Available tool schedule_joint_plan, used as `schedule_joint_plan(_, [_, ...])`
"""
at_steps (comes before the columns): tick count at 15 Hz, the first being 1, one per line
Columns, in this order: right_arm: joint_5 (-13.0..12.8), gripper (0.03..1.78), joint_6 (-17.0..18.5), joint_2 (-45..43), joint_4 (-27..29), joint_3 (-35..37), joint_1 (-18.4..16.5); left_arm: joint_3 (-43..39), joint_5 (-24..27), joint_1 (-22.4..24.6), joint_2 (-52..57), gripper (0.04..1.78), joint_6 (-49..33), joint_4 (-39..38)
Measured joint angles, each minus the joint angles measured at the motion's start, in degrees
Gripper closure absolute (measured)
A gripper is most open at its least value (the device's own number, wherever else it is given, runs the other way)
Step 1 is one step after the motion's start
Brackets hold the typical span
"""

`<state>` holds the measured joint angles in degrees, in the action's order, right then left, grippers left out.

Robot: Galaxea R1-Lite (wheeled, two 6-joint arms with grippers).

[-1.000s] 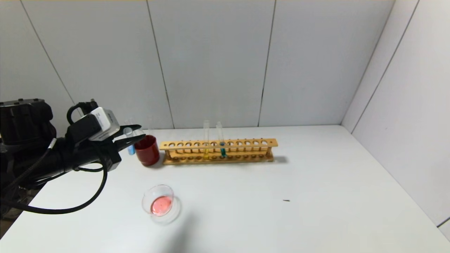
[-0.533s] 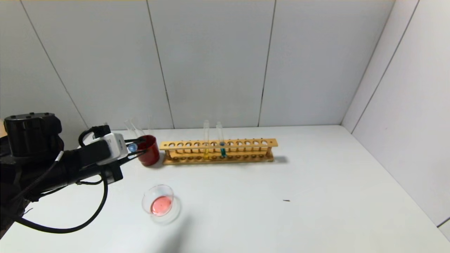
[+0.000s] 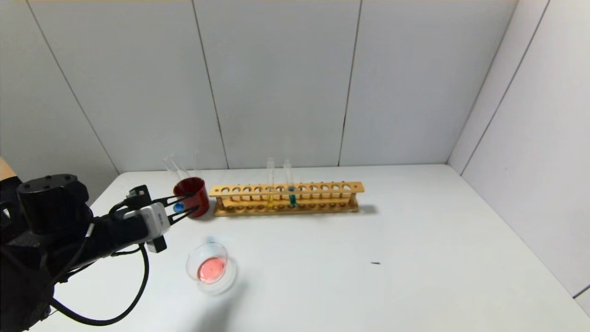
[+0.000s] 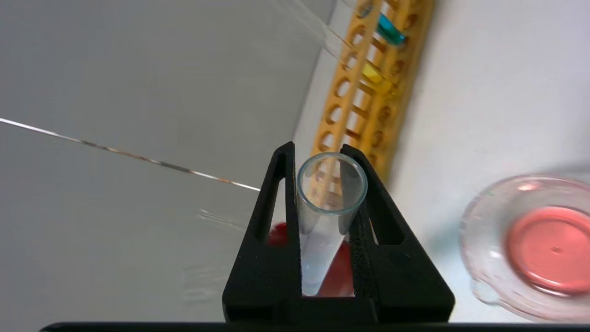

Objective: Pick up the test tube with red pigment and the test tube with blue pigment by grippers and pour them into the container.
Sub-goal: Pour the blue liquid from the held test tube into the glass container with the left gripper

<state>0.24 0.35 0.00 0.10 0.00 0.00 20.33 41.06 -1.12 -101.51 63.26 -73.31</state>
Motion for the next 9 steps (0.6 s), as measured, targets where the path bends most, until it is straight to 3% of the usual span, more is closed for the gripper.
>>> schedule_joint_plan(2, [0.0, 0.06, 0.0, 0.0, 0.0, 0.0, 0.0, -0.6, 1.4, 0.9, -1.9, 1.48, 0.1, -4.8])
schedule_joint_plan(9, [0.0, 0.06, 0.0, 0.0, 0.0, 0.0, 0.0, 0.2, 3.6, 3.0, -3.5, 1.48, 8.6, -5.5])
